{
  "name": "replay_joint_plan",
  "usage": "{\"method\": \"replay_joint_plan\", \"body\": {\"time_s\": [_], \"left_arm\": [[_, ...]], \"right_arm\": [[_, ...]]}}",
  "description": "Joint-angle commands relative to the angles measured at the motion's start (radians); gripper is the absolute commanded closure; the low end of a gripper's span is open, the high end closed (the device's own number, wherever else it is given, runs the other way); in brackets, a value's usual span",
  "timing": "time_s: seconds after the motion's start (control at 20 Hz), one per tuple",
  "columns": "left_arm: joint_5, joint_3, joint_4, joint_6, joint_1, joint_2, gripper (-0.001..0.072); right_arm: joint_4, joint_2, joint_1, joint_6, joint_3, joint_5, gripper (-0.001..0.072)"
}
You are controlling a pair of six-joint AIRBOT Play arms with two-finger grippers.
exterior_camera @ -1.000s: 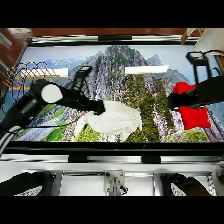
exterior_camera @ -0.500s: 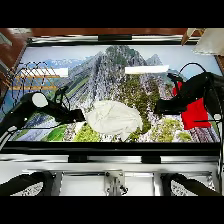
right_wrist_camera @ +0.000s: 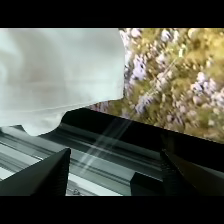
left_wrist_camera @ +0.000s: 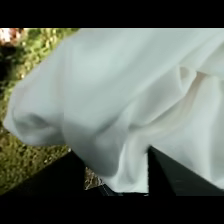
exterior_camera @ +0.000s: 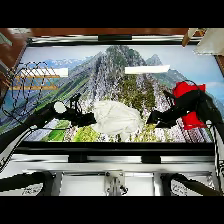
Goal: Fold the shirts.
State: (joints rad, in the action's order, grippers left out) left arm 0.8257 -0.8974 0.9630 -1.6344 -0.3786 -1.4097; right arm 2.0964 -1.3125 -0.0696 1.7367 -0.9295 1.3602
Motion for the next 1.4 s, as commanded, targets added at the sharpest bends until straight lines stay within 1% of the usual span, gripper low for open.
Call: {"method": "replay_joint_plan", "body": {"time_s": [0.0,0.05,0.15,0.25,0.45,0.5,0.6,0.65,0.7,0.8,0.95,1.0,1.05,1.2,1.35], "left_arm": [[-0.060,-0.001,-0.014,0.003,-0.006,-0.012,0.0631],[-0.058,-0.008,-0.014,0.014,-0.006,-0.012,0.0668],[-0.045,-0.035,-0.014,0.054,-0.006,-0.009,0.0668],[-0.033,-0.063,-0.013,0.056,-0.001,-0.008,0.0668],[-0.029,-0.083,-0.011,0.057,0.013,-0.007,0.0668],[-0.022,-0.084,-0.014,0.072,0.018,-0.006,0.0668],[0.001,-0.092,-0.014,0.082,0.030,-0.003,0.0668],[0.005,-0.098,-0.014,0.082,0.032,-0.002,0.0668],[0.004,-0.106,-0.014,0.082,0.032,-0.001,0.0668],[0.005,-0.126,-0.015,0.082,0.031,-0.001,0.0668],[0.005,-0.152,-0.014,0.082,0.032,0.000,0.0668],[0.005,-0.157,-0.015,0.082,0.032,0.000,0.0668],[0.014,-0.163,-0.014,0.083,0.032,0.000,0.0668],[0.086,-0.190,-0.014,0.148,0.043,0.001,0.0668],[0.107,-0.240,-0.013,0.247,0.077,0.037,0.0670]], "right_arm": [[0.086,-0.001,-0.003,0.011,0.131,-0.109,0.0046],[0.102,-0.001,-0.003,0.011,0.158,-0.151,0.0047],[0.139,-0.001,-0.003,-0.002,0.192,-0.246,0.0047],[0.156,-0.002,0.014,-0.032,0.203,-0.328,0.0047],[0.174,-0.028,0.114,-0.085,0.203,-0.463,0.0047],[0.190,-0.039,0.131,-0.105,0.203,-0.499,0.0047],[0.246,-0.052,0.152,-0.110,0.203,-0.549,0.0048],[0.267,-0.054,0.162,-0.112,0.203,-0.567,0.0067],[0.285,-0.056,0.175,-0.119,0.203,-0.581,0.0143],[0.290,-0.056,0.209,-0.154,0.203,-0.611,0.0168],[0.288,-0.056,0.257,-0.159,0.203,-0.638,0.0430],[0.288,-0.056,0.263,-0.159,0.203,-0.648,0.0546],[0.286,-0.055,0.264,-0.159,0.203,-0.652,0.0642],[0.244,-0.043,0.237,-0.131,0.183,-0.626,0.0646],[0.097,0.040,0.182,-0.085,0.126,-0.523,0.0646]]}}
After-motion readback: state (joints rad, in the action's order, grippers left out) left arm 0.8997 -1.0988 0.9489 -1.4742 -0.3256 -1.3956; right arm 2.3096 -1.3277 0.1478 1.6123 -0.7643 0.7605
